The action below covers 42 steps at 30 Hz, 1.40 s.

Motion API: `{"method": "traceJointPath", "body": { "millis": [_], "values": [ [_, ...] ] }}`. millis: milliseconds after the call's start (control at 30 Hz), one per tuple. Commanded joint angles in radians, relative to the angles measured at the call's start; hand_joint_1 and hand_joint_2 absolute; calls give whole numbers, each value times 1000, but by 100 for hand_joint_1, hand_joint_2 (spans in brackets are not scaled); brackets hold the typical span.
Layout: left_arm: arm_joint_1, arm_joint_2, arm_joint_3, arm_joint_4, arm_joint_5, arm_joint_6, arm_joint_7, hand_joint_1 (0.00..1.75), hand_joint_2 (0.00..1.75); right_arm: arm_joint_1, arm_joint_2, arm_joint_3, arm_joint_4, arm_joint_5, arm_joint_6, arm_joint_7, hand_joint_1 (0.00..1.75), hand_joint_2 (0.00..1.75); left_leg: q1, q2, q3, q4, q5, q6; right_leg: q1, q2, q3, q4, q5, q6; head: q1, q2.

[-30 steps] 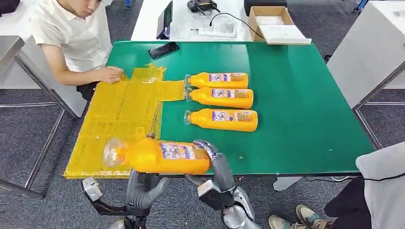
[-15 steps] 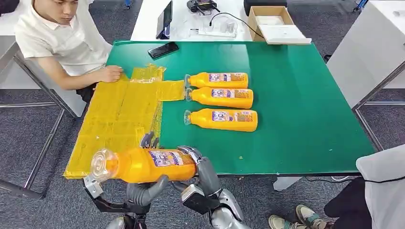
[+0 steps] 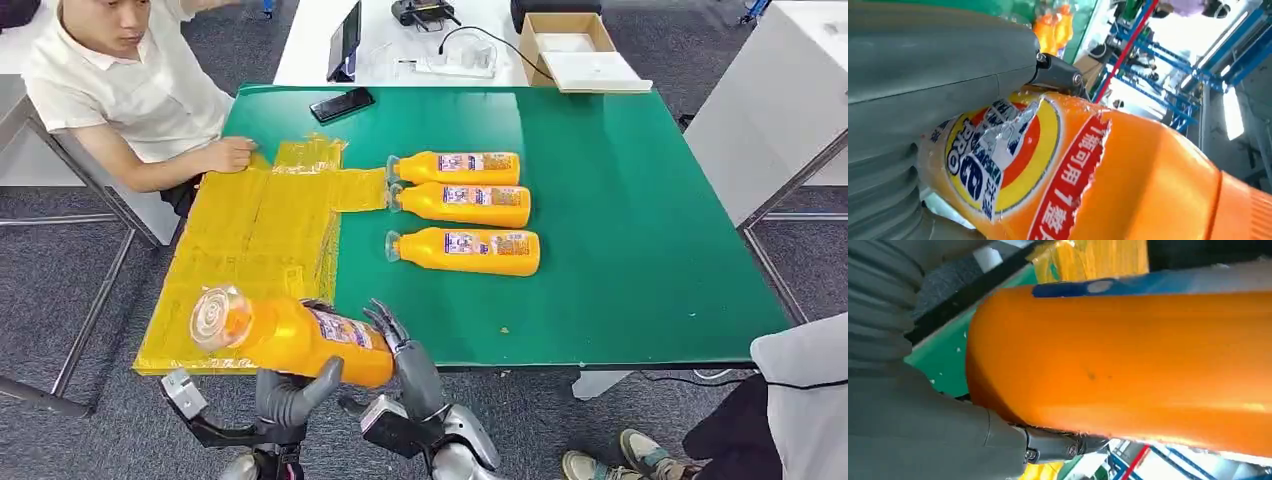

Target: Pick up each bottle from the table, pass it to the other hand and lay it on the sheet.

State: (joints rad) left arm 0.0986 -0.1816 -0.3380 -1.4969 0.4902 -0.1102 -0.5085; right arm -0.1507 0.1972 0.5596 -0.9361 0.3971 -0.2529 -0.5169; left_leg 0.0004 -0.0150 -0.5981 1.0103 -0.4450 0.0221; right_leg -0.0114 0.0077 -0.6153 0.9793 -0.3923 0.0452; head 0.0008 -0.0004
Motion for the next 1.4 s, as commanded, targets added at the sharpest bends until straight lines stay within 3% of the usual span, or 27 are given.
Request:
{"method": "traceJointPath", "body": {
  "millis": [33,200,300,433,467,533,800,900,1000,1100,1167,1267,1400],
  "values": [
    [-16,-6,40,-15,-4,16,-7,175,175,16,-25,44,45,6,-5,14,0,0,0,0,3,-1,-1,-1,1,-1,3,-1,-1,-1,0,0],
    [-14,-7,57,-18,-31,61,-20,175,175,31,-30,39,21,11,-20,10,0,0,1,0,4,-1,-1,-1,1,-2,4,-1,-1,-1,0,0],
    [-16,17,94,-24,-112,142,-43,175,175,50,-65,24,-10,49,-107,1,0,0,0,0,4,-2,-1,-1,0,-2,4,-1,-1,-1,0,0],
    [-19,64,164,-4,-302,320,-23,175,175,108,-140,-77,-137,24,-178,22,0,0,0,-1,2,-1,0,-1,0,-2,3,-1,-1,-1,0,0],
    [-22,73,186,12,-430,437,-28,175,175,132,-157,-124,-181,25,-195,32,0,0,0,-2,5,-2,-1,-1,0,-3,5,-2,-2,-1,0,0],
    [-25,77,199,18,-466,473,-27,175,175,138,-173,-147,-198,20,-195,30,0,0,-1,-1,2,-2,0,-1,0,-2,2,-1,-1,-1,0,0],
    [-26,68,194,20,-472,475,-26,175,175,143,-160,-147,-203,30,-191,36,0,0,0,0,4,-1,-1,-1,0,-2,4,-1,-2,-2,0,0],
    [-44,84,206,70,-740,708,1,175,175,163,-154,-223,-230,59,-264,47,0,0,0,0,5,-1,-2,-1,1,-1,5,-1,-2,-2,0,0],
    [-66,100,218,91,-921,772,26,175,175,183,-146,-320,-300,86,-274,38,0,0,0,-1,5,-1,-1,-1,0,-2,6,-1,-2,-2,0,0],
    [-141,118,190,177,-1149,789,133,175,175,179,-121,-352,-329,106,-233,32,0,0,0,-1,4,-1,-1,-1,0,-3,4,0,-2,-2,0,0],
    [-244,129,162,325,-1296,783,217,175,175,157,-105,-326,-299,102,-189,24,0,0,0,-2,3,-1,0,-1,0,-3,4,0,-1,-2,0,0],
    [-402,117,160,567,-1242,656,253,175,175,117,-78,-284,-217,95,-162,17,0,0,0,-4,3,-2,2,-1,0,-6,4,-1,0,-2,0,0],
    [-584,128,87,929,-1452,706,387,175,175,80,-53,-245,-139,79,-144,9,0,0,0,-4,4,-3,4,-2,0,-5,5,-2,1,-2,0,0]
  ]
}}
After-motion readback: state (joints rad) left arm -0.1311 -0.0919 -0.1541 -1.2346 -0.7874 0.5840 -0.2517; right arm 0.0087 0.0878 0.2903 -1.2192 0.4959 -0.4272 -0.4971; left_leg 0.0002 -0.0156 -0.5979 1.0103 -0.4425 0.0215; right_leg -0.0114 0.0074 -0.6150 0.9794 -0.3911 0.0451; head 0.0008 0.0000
